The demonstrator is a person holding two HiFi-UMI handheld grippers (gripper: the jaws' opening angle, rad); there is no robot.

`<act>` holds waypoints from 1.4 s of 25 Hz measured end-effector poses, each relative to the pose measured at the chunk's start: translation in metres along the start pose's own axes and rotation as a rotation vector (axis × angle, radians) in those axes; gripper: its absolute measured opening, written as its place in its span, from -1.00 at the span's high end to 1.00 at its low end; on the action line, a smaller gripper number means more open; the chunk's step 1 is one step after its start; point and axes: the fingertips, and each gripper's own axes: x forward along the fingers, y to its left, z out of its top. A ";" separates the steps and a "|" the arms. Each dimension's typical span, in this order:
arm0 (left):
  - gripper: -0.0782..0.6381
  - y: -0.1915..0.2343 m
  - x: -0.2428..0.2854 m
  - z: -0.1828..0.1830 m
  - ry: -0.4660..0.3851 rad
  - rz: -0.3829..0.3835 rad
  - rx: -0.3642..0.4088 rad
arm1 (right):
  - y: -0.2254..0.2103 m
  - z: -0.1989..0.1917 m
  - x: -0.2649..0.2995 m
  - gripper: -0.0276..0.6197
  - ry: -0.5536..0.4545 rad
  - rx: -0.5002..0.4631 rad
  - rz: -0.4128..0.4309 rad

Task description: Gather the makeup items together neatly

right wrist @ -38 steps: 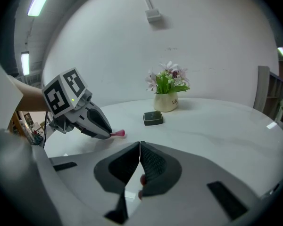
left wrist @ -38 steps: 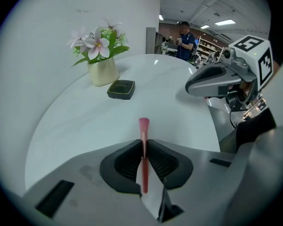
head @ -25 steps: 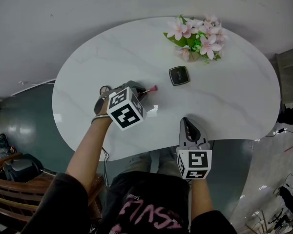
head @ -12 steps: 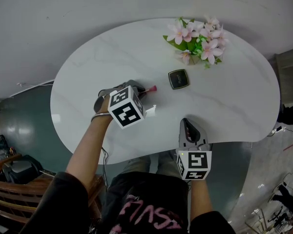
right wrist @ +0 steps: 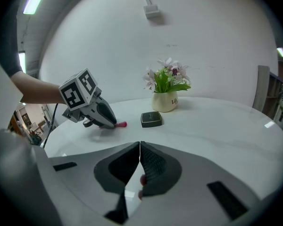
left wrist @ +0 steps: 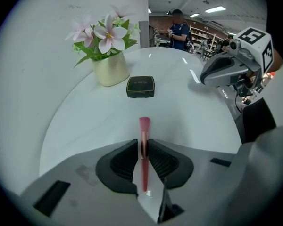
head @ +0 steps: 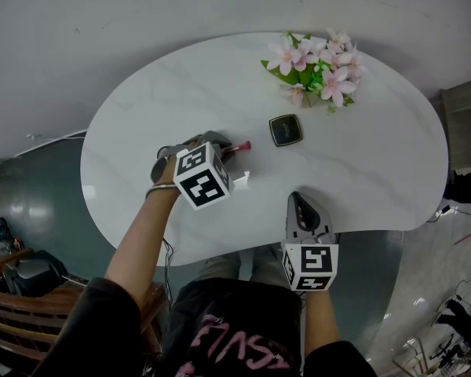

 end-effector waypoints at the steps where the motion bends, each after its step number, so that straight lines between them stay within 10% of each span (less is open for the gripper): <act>1: 0.63 0.001 0.000 0.000 -0.002 0.004 -0.003 | 0.000 0.000 0.000 0.72 -0.001 -0.001 -0.001; 21: 0.45 -0.014 -0.037 0.011 -0.112 0.098 -0.089 | 0.005 0.007 -0.009 0.72 -0.035 -0.013 0.013; 35: 0.75 -0.073 -0.039 0.000 -0.145 0.060 -0.175 | 0.022 0.011 -0.019 0.72 -0.058 -0.046 0.040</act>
